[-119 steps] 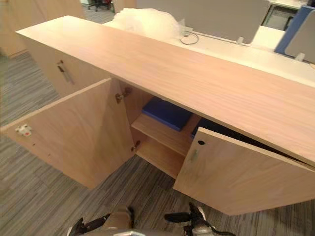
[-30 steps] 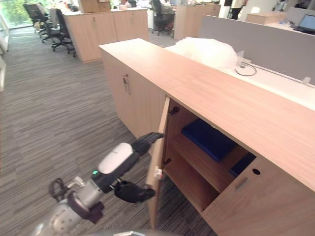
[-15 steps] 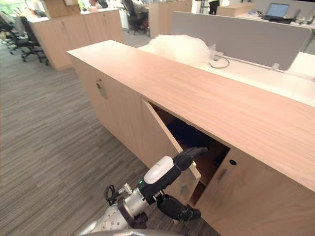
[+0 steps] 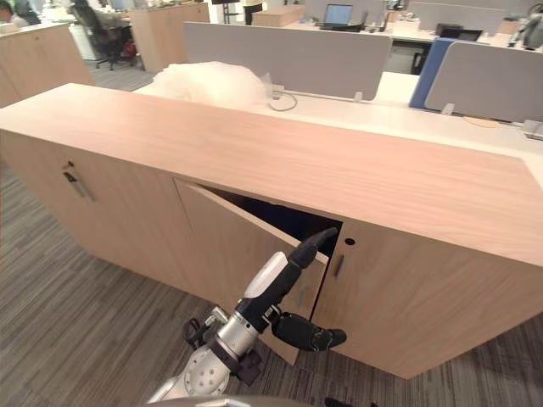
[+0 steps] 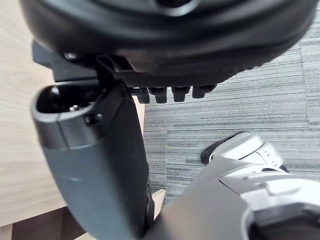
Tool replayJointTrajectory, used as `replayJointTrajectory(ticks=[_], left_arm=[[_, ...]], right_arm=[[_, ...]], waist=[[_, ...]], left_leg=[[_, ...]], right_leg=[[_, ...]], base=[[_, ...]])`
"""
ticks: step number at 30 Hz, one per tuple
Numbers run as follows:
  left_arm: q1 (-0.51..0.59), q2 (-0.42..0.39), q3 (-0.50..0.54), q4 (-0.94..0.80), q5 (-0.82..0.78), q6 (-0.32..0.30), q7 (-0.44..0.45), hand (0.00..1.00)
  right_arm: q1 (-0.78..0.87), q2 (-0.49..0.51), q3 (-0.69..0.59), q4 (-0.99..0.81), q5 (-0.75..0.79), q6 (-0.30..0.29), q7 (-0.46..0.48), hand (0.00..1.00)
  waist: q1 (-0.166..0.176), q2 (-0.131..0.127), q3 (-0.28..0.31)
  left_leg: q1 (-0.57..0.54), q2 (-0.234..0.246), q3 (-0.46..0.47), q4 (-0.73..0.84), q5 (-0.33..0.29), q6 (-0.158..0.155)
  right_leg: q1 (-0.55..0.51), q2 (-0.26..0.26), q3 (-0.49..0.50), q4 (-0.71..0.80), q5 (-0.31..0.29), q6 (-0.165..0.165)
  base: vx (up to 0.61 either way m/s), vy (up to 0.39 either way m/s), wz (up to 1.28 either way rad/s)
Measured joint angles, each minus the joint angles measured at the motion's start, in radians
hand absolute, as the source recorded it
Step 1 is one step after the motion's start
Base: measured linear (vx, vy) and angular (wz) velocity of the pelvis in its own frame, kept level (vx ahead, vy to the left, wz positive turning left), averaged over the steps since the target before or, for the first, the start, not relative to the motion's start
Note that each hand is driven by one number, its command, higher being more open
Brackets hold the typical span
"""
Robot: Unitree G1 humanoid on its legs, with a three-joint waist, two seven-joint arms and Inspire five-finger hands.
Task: Walk over to the cabinet, pick up the folder, carry it to the office cabinet, place the folder inside the office cabinet, then close the office cabinet door
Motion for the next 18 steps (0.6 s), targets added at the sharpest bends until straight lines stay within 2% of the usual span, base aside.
replayJointTrajectory(ticks=[5,10,18], left_arm=[[-0.015,0.011,-0.046,0.000,0.105,-0.002,0.045,1.00],[-0.051,0.031,-0.097,0.021,0.282,-0.005,0.116,1.00],[-0.141,0.035,-0.192,0.042,0.436,-0.029,0.195,1.00]], right_arm=[[0.005,0.004,0.000,-0.005,-0.003,0.002,0.002,1.00],[0.003,0.004,0.000,-0.004,-0.003,0.006,0.001,1.00],[0.003,0.004,-0.005,0.007,-0.004,0.023,-0.021,1.00]], waist=[[-0.010,0.003,-0.009],[-0.025,0.004,-0.017],[-0.027,-0.005,-0.040]], left_leg=[[0.052,-0.018,0.080,-0.048,0.012,0.019],[0.087,-0.023,0.122,-0.093,0.031,0.040],[0.103,-0.022,0.155,-0.105,0.044,0.042]], right_leg=[[-0.012,-0.014,0.069,-0.022,0.022,0.018],[-0.025,-0.014,0.101,-0.023,0.039,0.023],[-0.020,-0.015,0.128,-0.047,0.071,0.029]], base=[[0.06,0.102,-0.49],[-0.04,0.017,-0.25],[-0.08,-0.015,-0.13]])
